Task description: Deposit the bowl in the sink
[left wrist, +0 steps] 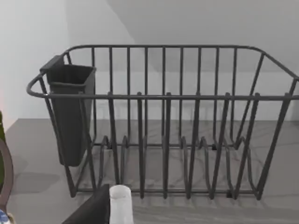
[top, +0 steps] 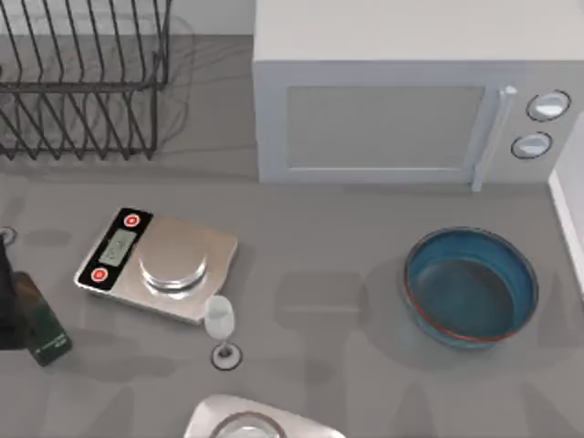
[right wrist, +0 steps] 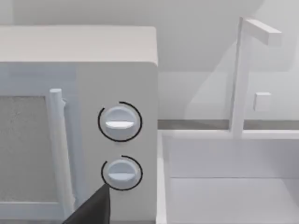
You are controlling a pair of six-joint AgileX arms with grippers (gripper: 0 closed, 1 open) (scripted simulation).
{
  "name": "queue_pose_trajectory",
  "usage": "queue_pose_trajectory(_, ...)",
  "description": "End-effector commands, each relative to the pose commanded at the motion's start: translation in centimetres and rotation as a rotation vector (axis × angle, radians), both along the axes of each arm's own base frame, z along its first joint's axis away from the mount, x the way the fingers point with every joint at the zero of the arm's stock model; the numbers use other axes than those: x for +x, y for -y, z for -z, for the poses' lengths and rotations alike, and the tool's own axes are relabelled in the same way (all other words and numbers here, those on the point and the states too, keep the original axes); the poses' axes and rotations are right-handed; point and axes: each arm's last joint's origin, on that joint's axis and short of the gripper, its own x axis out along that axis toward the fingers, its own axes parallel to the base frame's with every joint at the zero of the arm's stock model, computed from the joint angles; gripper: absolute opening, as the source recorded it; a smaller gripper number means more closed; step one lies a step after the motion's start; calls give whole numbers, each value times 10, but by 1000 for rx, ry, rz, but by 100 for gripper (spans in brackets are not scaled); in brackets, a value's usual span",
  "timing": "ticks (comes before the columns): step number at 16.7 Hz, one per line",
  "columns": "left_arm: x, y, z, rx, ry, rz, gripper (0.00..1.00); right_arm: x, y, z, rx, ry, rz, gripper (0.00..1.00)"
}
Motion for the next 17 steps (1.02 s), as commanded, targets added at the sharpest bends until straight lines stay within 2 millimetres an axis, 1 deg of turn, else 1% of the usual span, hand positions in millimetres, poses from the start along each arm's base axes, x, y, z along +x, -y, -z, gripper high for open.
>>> queue_pose_trajectory(3,0,0,0,0,0,0,100,0,0,-2,2,-10,-3,100)
queue_pose_trajectory(5,0,0,0,0,0,0,100,0,-2,-11,14,-55,-16,100)
queue_pose_trajectory(8,0,0,0,0,0,0,100,5,-5,-38,41,-189,-42,100)
queue_pose_trajectory(10,0,0,0,0,0,0,100,16,-9,-58,60,-328,-57,100)
queue_pose_trajectory(12,0,0,0,0,0,0,100,34,-14,-76,73,-503,-67,100)
queue_pose_trajectory(14,0,0,0,0,0,0,100,60,-22,-88,79,-700,-71,100)
queue_pose_trajectory(17,0,0,0,0,0,0,100,105,-37,-93,72,-999,-61,100)
